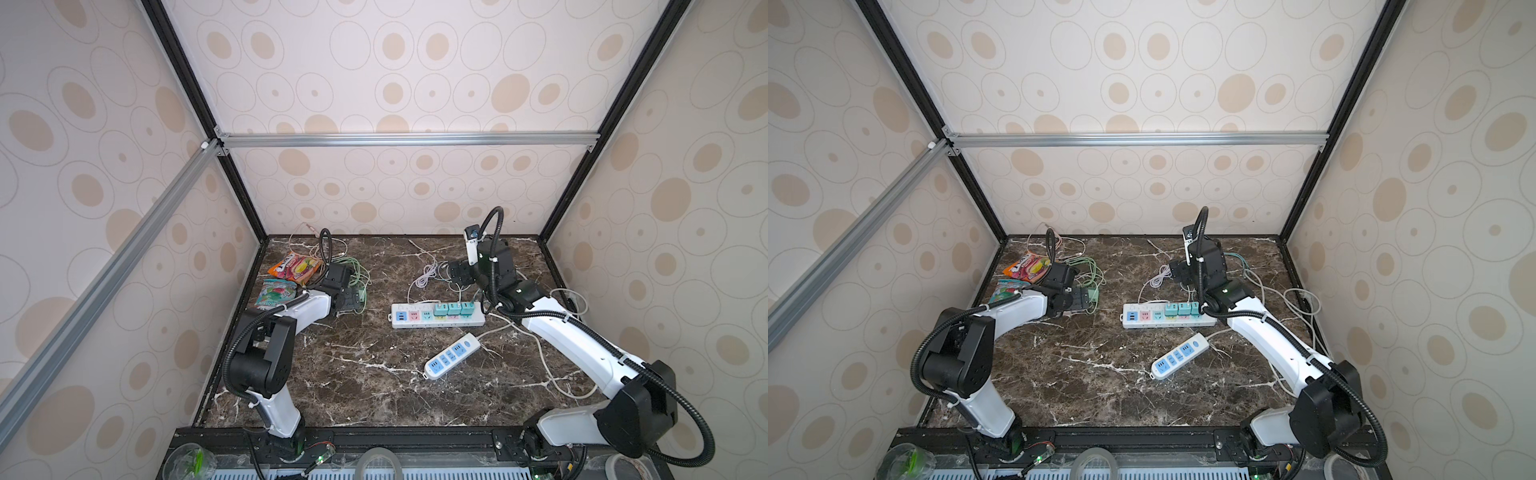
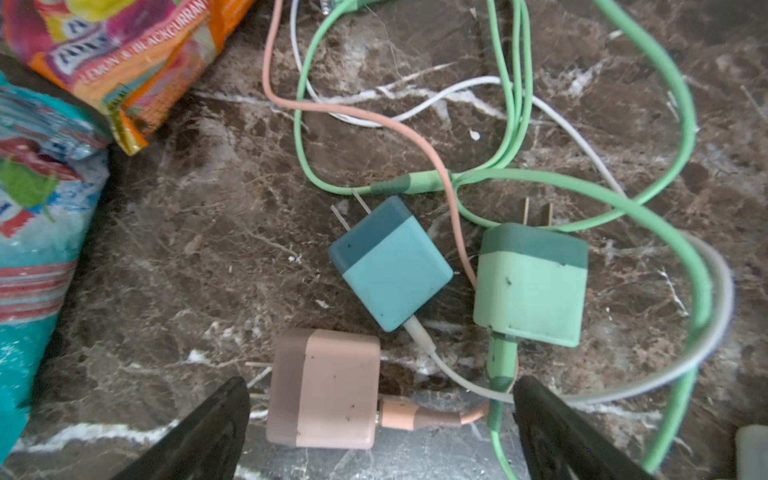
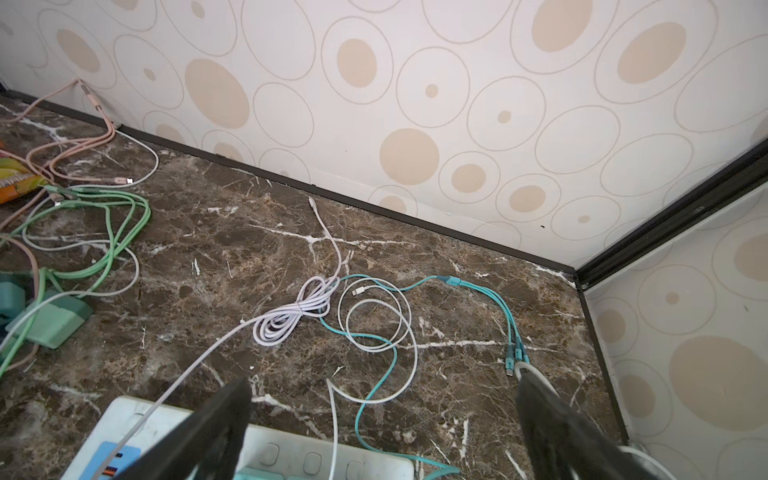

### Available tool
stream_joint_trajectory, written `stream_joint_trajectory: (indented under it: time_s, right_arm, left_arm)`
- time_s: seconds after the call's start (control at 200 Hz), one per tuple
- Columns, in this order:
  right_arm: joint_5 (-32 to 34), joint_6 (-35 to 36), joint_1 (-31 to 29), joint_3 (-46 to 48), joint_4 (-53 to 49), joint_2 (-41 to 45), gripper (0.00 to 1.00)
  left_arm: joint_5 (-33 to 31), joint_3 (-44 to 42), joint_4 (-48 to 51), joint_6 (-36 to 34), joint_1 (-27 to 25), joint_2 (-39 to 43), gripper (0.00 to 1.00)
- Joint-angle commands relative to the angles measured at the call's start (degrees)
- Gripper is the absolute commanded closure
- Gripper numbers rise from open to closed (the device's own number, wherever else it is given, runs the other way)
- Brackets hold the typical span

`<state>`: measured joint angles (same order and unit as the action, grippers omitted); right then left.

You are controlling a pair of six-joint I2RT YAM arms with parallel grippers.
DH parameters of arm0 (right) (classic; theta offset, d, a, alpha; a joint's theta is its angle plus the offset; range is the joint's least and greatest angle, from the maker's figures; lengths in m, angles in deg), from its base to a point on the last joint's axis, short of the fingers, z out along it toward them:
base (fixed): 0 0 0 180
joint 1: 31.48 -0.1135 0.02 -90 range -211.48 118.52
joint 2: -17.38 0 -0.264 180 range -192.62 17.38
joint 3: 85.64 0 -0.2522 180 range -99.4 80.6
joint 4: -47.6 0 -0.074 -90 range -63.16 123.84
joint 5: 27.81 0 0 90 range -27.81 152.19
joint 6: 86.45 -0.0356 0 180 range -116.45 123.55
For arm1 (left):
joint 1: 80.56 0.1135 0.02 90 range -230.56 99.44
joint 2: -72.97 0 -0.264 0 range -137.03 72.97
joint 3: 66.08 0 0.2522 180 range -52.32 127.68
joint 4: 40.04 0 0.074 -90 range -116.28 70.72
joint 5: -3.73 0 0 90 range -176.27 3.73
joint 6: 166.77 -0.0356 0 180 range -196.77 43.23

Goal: Insert the plug
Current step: 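Open and raise the right gripper while left gripper lowers toward the pink charger, then close the left gripper around the pink charger with pink cable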

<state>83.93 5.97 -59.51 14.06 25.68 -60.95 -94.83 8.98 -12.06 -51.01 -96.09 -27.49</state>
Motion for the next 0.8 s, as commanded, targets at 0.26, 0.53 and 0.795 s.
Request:
stream_joint_trajectory:
  time_s: [0.26, 0.53, 0.795]
  right_arm:
    - [1.52, -3.69, 0.25, 1.70, -0.26, 2.78, 0.00]
    - [1.55, -3.42, 0.26, 2.17, -0.42, 2.92, 0.00]
    - [0.47, -2.84, 0.25, 1.43, -0.68, 1.31, 0.00]
  left_arm:
    - [8.20, 7.52, 3.59, -5.64, 2.87, -7.16, 0.02]
    - [14.80, 4.79, 4.47, -4.46, 2.79, -5.54, 0.02]
    - [18.18, -2.08, 4.89, -2.14, -0.55, 0.93, 0.02]
